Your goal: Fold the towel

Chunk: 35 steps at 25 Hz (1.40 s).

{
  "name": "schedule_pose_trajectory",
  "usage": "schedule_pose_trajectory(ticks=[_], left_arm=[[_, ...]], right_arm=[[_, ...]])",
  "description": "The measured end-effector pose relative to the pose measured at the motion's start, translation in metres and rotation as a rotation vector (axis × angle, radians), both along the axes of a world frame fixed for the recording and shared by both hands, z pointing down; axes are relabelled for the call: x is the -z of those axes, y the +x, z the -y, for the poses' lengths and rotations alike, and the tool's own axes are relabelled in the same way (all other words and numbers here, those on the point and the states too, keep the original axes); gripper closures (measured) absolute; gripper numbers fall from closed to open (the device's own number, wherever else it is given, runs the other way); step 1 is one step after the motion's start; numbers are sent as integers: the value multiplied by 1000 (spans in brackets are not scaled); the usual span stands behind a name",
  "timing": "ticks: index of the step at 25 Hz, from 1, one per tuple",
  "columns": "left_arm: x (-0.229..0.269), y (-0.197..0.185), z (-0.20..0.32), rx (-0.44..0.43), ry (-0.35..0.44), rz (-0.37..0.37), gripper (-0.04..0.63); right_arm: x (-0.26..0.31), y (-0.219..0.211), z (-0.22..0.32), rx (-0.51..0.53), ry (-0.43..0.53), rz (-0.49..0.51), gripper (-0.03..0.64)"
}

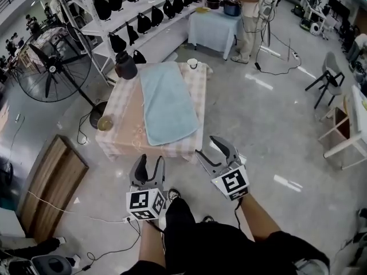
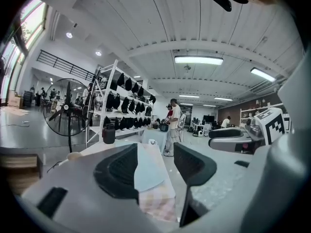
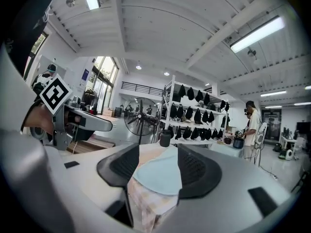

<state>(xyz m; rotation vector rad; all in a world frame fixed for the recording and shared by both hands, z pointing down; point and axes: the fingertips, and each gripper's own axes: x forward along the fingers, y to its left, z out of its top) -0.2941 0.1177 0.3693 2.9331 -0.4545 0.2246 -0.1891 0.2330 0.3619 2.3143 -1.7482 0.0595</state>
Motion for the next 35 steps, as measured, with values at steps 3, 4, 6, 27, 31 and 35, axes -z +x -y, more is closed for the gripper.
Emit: schedule_pose_trajectory(ticks=[3,4,6,27,31,35], left_arm=[[-1,29,41,-32,-6,0,382],[0,38,55,-46,-10,3,382],[-1,55,81,-78,-14,9,382],[-37,202,219,-198,-59,95,382],[-29,230,215,-179,-69,67,382],[-37,246,207,-190,-58,62,382]], right_arm=[[2,26,41,-19,-8,11,390],[3,34,55,-25,-14,13,390],[6,49,80,-40,-22,16,390],[-11,189,202,-113,-70,58,390],[-11,220,194,-84,-36,69,390],[-28,236,184,-28,-32,96,390]])
